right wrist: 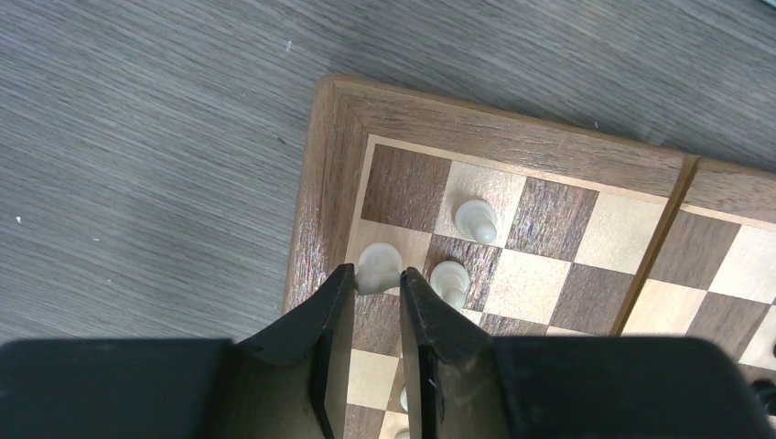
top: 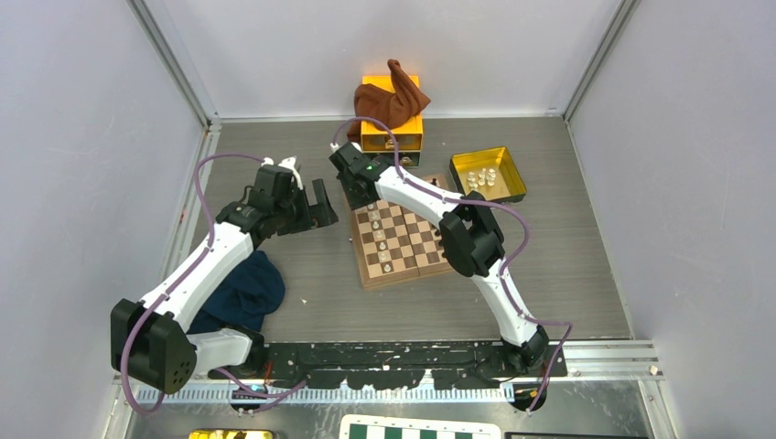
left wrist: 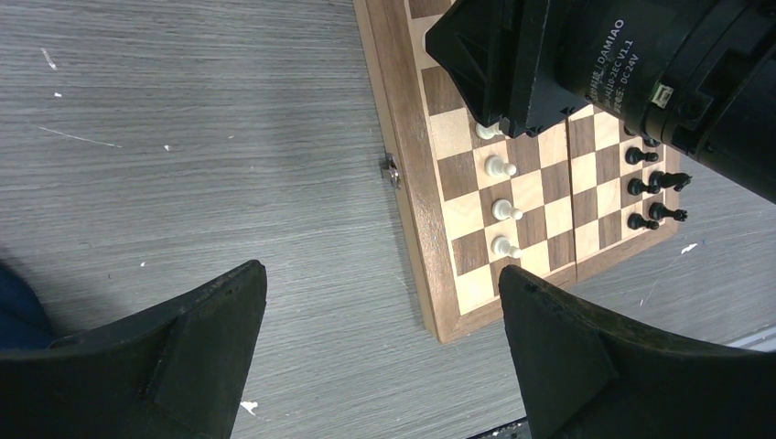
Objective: Set up the chess pieces on the board
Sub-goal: Place the chess piece on the chessboard.
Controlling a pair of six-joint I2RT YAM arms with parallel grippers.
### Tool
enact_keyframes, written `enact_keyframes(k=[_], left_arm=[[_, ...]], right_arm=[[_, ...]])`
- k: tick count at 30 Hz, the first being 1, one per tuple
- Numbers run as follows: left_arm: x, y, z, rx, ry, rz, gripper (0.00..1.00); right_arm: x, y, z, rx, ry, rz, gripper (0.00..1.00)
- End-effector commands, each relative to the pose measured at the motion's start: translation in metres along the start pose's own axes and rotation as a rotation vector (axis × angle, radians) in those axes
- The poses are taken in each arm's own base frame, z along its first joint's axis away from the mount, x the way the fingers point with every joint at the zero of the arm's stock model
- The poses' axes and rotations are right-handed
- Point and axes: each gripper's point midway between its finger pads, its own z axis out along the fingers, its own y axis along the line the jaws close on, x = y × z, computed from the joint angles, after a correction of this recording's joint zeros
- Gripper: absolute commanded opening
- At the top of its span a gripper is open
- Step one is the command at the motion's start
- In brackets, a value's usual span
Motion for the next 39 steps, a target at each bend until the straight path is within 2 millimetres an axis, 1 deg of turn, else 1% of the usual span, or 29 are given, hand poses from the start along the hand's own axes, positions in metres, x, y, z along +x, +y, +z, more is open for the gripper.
enact_keyframes(k=[1,7,22,30,39], left_arm=[[-0.017,-0.010,-0.004,0.041,-0.049,0.005,0.98],[-0.016,-0.011,-0.003,0.043,-0.046,0.002,0.98],[-0.017,-0.013,-0.004,0.051,-0.047,-0.003,0.98],[-0.018,-0.013,-0.006,0.054,-0.051,-0.006,0.98],[-0.023,-0.015,-0.011,0.054,-0.070,-0.011,0.98]], right_arm=[[-0.022,0.001,-0.016,-0.012,-0.063,0.018,0.30],[-0.022,0.001,-0.018,-0.013,-0.065,0.019,0.34],[-0.029,0.000,-0.028,-0.018,-0.089,0.023,0.38],[-0.040,0.001,-0.045,-0.025,-0.117,0.027,0.38],[-0.057,0.001,-0.073,-0.045,-0.171,0.037,0.39]])
